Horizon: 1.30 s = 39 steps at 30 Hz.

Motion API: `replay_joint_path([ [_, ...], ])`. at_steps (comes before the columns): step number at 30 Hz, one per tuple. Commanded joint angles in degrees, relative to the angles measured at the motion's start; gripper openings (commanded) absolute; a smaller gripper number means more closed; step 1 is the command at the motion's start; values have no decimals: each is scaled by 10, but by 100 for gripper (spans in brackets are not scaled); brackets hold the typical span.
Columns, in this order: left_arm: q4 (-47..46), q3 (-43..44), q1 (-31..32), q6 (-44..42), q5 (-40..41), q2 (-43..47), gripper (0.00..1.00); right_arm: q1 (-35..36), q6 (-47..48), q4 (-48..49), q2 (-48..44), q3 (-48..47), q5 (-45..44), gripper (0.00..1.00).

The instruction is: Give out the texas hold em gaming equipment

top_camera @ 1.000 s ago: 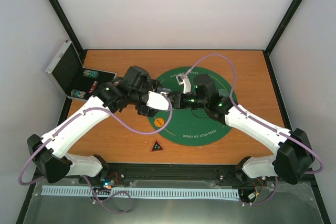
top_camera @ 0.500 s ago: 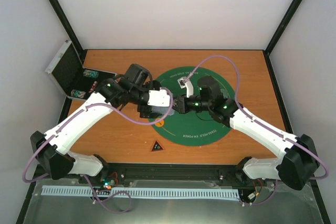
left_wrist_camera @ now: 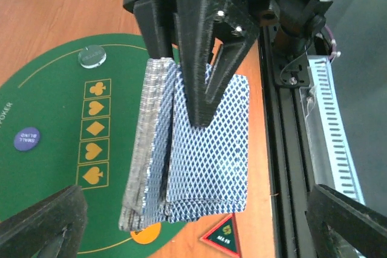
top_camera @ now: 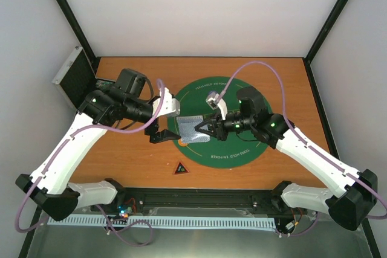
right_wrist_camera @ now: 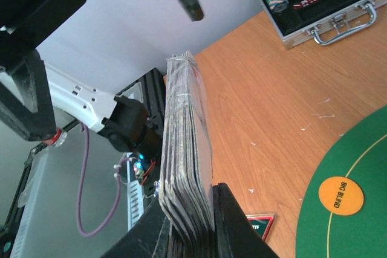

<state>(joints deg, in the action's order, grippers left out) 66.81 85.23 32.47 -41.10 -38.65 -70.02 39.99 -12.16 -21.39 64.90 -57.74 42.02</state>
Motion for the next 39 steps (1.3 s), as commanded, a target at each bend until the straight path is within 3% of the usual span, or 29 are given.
replay_joint_path([
  [1, -71, -35, -1, 120, -28, 18, 100, 2, 39, 3, 2, -19, 50, 3],
  [7, -124, -114, 0, 156, -36, 26, 89, 3, 37, 40, 16, -13, 79, 3],
  [12, -122, -96, 0, 161, -49, 6, 71, 9, 42, 44, 29, -16, 91, 3],
  [19, -88, -121, 0, 162, -165, 10, 55, 9, 34, 74, 16, -5, 96, 3],
  [21, -111, -138, -1, 187, -155, 17, 41, 9, 28, 90, 15, -1, 99, 3],
  [24, -119, -133, 0, 195, -145, 14, 6, 9, 20, 109, 20, 1, 102, 3],
  [25, -118, -128, 0, 200, -142, 13, 1, 9, 21, 110, 19, 3, 98, 4],
  [26, -119, -122, 0, 209, -138, 11, 1, 9, 27, 104, 17, 3, 89, 9],
  [27, -121, -121, 0, 218, -134, 12, 1, 9, 38, 94, 11, 3, 66, 24],
  [31, -146, -138, -12, 280, -101, 14, 1, 9, 109, 45, -42, 11, -113, 95],
  [32, -146, -140, -21, 291, -103, 9, 1, 9, 139, 37, -58, 14, -156, 99],
  [37, -135, -145, -45, 332, -165, -39, 1, 10, 319, 32, -127, 32, -229, 100],
  [39, -161, -157, -56, 355, -187, -45, 1, 11, 321, 63, -141, 45, -254, 100],
])
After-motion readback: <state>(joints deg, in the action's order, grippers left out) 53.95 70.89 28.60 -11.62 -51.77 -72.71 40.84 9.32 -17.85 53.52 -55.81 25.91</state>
